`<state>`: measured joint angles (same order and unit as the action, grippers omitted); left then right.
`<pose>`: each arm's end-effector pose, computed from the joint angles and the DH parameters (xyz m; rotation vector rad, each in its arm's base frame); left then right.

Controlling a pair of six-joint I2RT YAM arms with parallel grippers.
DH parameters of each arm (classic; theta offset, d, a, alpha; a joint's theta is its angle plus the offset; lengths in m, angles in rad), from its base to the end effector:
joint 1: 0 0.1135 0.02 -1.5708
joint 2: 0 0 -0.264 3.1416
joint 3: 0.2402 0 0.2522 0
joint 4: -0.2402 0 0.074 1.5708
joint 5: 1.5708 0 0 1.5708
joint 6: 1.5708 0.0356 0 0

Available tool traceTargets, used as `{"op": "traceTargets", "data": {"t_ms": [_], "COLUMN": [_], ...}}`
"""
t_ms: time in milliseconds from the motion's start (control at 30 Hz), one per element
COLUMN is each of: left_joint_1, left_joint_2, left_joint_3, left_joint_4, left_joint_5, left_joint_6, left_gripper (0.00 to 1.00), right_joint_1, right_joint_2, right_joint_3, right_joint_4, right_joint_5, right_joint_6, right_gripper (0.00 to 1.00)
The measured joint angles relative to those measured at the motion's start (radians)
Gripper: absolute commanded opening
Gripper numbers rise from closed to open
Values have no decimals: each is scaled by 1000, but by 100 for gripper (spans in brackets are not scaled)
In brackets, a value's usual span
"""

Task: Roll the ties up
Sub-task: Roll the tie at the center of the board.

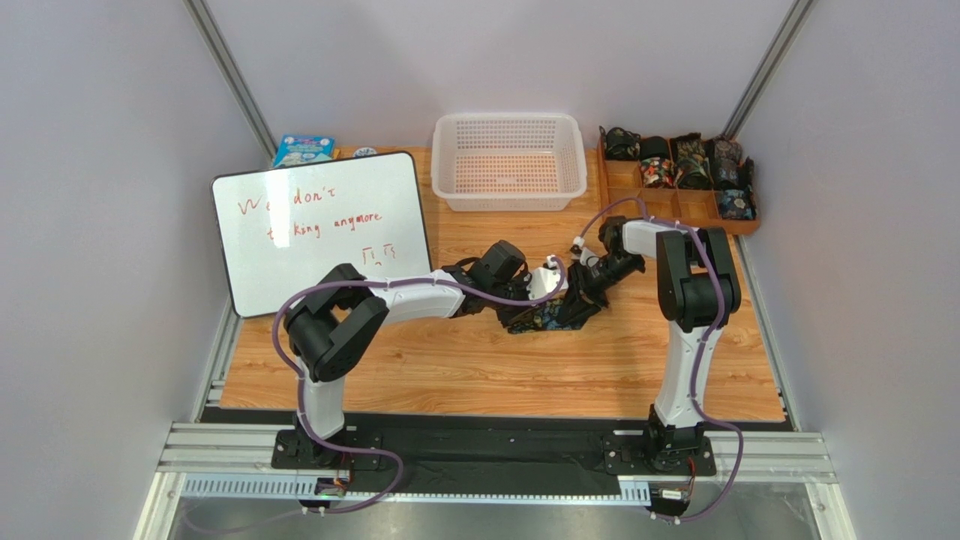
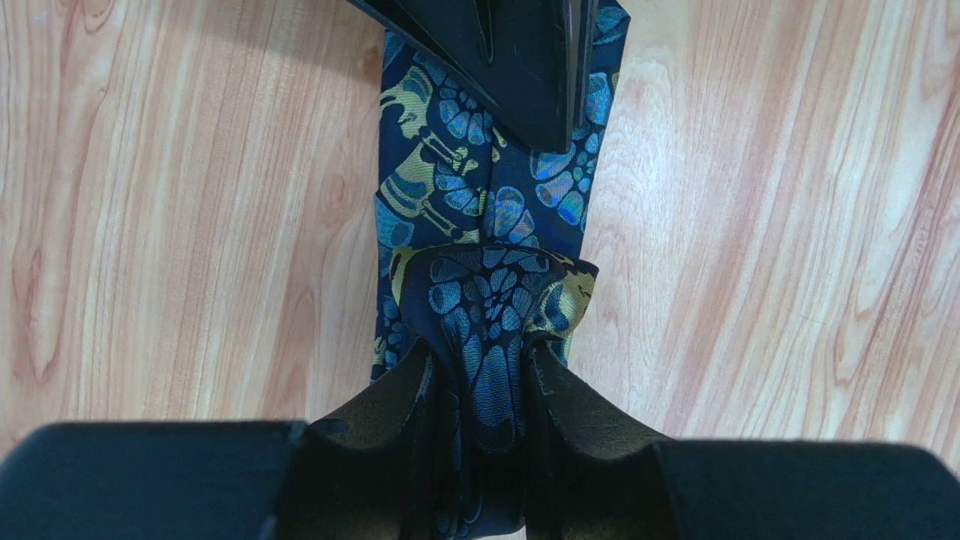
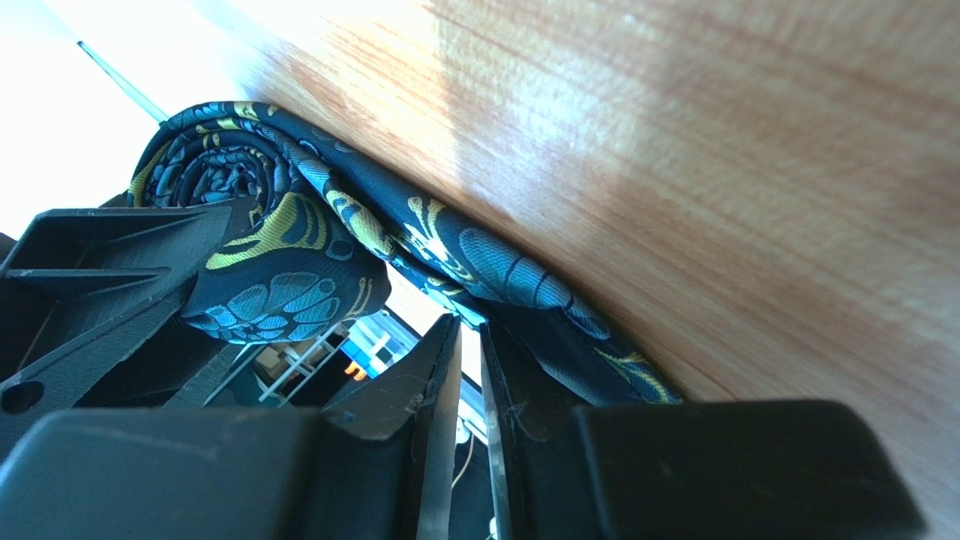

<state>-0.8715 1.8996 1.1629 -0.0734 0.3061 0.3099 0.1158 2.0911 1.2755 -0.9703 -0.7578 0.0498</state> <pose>0.2502 -0.3141 0.1650 1.4717 1.9268 -0.6268 0.3364 0.0638 0.1078 -0.0268 -2.6865 -1.0410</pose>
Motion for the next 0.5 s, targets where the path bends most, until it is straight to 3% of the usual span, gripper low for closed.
{"op": "traceTargets", "data": {"t_ms": [200, 500], "left_joint_1": [6, 15], "left_joint_2": [7, 16], "left_joint_3": [19, 40], "left_joint_4": [-38, -76], "left_joint_5": [29, 51], "left_joint_6": [40, 59], "left_gripper": [18, 22], "right_joint_1": [0, 17], "right_joint_2": [-3, -29], "right_joint_3": [1, -2], "right_joint_4": [3, 87], "right_joint_5": [-75, -200], "right_joint_6": [-11, 25], "right_gripper": [50, 54]}}
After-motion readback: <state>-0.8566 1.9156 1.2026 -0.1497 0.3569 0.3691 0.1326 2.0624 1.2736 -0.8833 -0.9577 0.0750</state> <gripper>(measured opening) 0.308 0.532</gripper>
